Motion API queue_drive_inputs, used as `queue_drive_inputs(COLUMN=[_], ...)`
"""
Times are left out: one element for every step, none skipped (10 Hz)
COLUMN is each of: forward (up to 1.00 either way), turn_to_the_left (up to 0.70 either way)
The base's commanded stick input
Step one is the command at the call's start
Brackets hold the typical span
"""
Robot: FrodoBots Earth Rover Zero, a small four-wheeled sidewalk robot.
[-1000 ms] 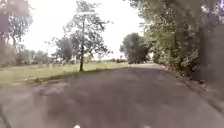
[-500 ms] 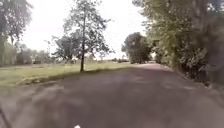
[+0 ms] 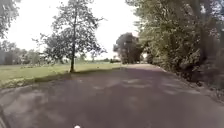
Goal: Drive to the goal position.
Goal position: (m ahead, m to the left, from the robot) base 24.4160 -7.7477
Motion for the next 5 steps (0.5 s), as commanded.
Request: queue_drive_inputs(forward=[1.0,1.0,1.0,1.0,1.0], turn_to_the_left=[-0.15,-0.15,-0.15,-0.15,-0.13])
